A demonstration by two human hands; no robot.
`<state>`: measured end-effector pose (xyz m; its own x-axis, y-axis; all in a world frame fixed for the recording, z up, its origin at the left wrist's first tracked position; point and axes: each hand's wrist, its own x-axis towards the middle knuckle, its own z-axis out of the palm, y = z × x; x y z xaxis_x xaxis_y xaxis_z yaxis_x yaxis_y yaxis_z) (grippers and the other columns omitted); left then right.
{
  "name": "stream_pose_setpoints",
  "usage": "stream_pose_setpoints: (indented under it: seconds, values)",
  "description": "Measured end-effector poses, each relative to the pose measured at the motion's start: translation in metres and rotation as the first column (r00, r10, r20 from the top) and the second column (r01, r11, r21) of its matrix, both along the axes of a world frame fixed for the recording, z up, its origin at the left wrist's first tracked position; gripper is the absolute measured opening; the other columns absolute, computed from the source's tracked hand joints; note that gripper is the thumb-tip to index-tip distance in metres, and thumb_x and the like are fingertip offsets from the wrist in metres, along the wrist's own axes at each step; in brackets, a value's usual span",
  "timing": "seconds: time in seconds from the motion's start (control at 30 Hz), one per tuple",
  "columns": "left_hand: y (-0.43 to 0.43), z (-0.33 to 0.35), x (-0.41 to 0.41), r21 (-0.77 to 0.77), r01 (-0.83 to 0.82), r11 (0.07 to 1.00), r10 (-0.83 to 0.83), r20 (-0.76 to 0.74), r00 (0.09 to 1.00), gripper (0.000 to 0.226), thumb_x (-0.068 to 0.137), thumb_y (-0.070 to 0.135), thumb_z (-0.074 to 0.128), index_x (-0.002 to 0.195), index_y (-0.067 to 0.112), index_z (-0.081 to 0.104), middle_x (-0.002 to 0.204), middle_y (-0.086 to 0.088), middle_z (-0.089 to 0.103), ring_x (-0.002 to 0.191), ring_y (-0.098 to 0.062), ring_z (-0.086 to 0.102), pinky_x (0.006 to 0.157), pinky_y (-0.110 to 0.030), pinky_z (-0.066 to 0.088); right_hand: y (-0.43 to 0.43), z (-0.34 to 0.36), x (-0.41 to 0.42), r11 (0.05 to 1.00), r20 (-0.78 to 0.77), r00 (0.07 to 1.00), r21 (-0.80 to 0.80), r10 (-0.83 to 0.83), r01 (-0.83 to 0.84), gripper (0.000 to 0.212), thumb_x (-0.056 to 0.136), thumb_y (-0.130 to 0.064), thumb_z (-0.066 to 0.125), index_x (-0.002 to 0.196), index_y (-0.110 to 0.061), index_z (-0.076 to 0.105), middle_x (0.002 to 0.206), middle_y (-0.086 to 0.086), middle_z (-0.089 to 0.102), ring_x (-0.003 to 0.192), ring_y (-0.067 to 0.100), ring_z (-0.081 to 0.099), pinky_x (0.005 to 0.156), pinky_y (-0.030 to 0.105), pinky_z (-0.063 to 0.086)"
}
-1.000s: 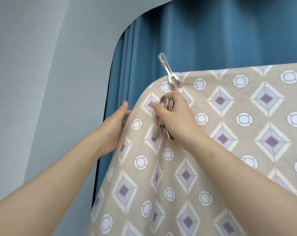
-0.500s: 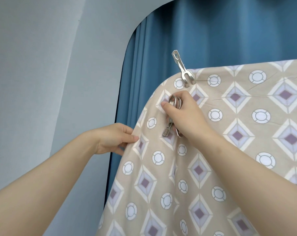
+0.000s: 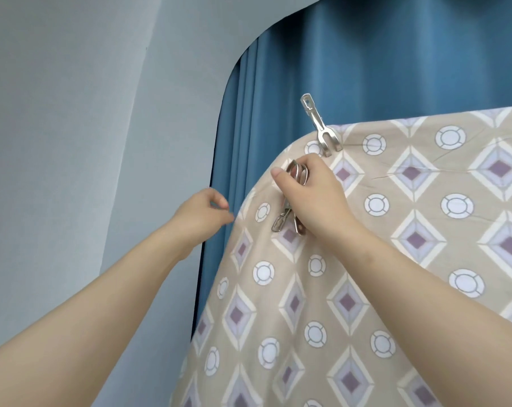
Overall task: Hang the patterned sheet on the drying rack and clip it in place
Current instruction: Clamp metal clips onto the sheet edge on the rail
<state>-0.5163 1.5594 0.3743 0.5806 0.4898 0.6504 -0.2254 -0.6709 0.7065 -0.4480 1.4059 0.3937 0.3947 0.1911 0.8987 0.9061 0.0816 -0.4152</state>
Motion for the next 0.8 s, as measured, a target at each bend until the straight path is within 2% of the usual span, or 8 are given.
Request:
stream_pose_setpoints:
  seconds: [0.13,0.23,0.3,0.37,0.47,0.53,0.67,0.8]
  values:
    - [-0.025,0.015,-0.008,0.014,0.185,0.983,-0.184,0.227,0.956,0.017,0.091,0.029,0.057,0.076,0.02,0.053,0.075,0.005,0.051,0.061,-0.01,0.049,0.061,-0.023,0.044,-0.002,0.009,-0.005,0.995,-0.048,0.999,0.099,0.006,-0.001,0.031,0.087,-0.04,0.06,0.082,-0.016,0.041,0.068,-0.007,0.047,0.063,0.012,0.049,0.061,0.024,0.039]
    - [-0.039,0.019,-0.014,0.145,0.303,0.942,-0.325,0.163,0.932,0.017,0.084,0.04,0.063,0.084,0.024,0.058,0.084,0.009,0.057,0.068,-0.006,0.052,0.059,-0.016,0.045,-0.002,0.018,-0.004,0.982,-0.069,0.995,0.18,0.066,-0.052,0.033,0.089,-0.049,0.053,0.088,-0.017,0.043,0.071,-0.004,0.047,0.069,0.018,0.052,0.067,0.031,0.042]
    - [-0.044,0.018,-0.014,0.225,0.34,0.913,-0.368,0.098,0.925,0.032,0.068,0.048,0.073,0.09,0.03,0.059,0.089,0.011,0.057,0.072,-0.004,0.055,0.063,-0.017,0.045,-0.004,0.024,-0.005,0.983,-0.074,0.995,0.179,0.06,-0.046,0.038,0.093,-0.054,0.039,0.089,-0.016,0.043,0.07,-0.004,0.047,0.065,0.014,0.048,0.062,0.027,0.037]
    - [-0.048,0.018,-0.012,0.254,0.329,0.909,-0.362,0.096,0.927,0.041,0.057,0.047,0.076,0.092,0.034,0.059,0.086,0.015,0.057,0.069,-0.001,0.056,0.07,-0.02,0.045,-0.006,0.028,-0.006,0.982,-0.083,0.995,0.187,0.051,-0.034,0.041,0.096,-0.053,0.03,0.091,-0.013,0.042,0.071,-0.006,0.046,0.066,0.01,0.046,0.061,0.027,0.035]
    - [-0.051,0.02,-0.01,0.257,0.281,0.925,-0.326,0.154,0.933,0.027,0.069,0.03,0.081,0.09,0.03,0.063,0.078,0.016,0.061,0.061,0.003,0.056,0.076,-0.023,0.046,-0.007,0.031,-0.005,0.98,-0.126,0.989,0.193,0.082,-0.057,0.035,0.098,-0.048,0.028,0.092,-0.017,0.042,0.074,-0.006,0.045,0.067,0.01,0.043,0.061,0.027,0.034]
    - [-0.051,0.022,-0.009,0.248,0.26,0.933,-0.311,0.196,0.93,0.021,0.074,0.022,0.076,0.091,0.026,0.064,0.083,0.012,0.063,0.068,-0.004,0.058,0.078,-0.026,0.047,-0.006,0.032,-0.002,0.976,-0.146,0.981,0.192,0.13,-0.1,0.031,0.098,-0.047,0.029,0.083,-0.023,0.039,0.074,-0.002,0.046,0.063,0.012,0.041,0.057,0.026,0.031]
    - [-0.05,0.029,-0.01,0.066,0.355,0.932,-0.356,0.335,0.872,0.021,0.081,0.018,0.069,0.101,0.018,0.062,0.093,0.004,0.067,0.081,-0.009,0.06,0.077,-0.021,0.047,-0.009,0.031,-0.001,0.971,-0.15,0.972,0.182,0.182,-0.154,0.03,0.1,-0.04,0.032,0.084,-0.016,0.041,0.071,0.001,0.05,0.048,0.005,0.04,0.049,0.02,0.029]
    - [-0.057,0.037,-0.014,-0.205,0.661,0.722,-0.502,0.502,0.704,0.009,0.085,0.025,0.063,0.084,0.016,0.063,0.073,0.009,0.067,0.081,-0.007,0.063,0.076,-0.019,0.05,-0.011,0.029,-0.008,0.968,-0.158,0.96,0.14,0.229,-0.208,0.027,0.102,-0.033,0.031,0.095,-0.01,0.043,0.067,0.004,0.049,0.029,-0.003,0.039,0.034,0.01,0.031]
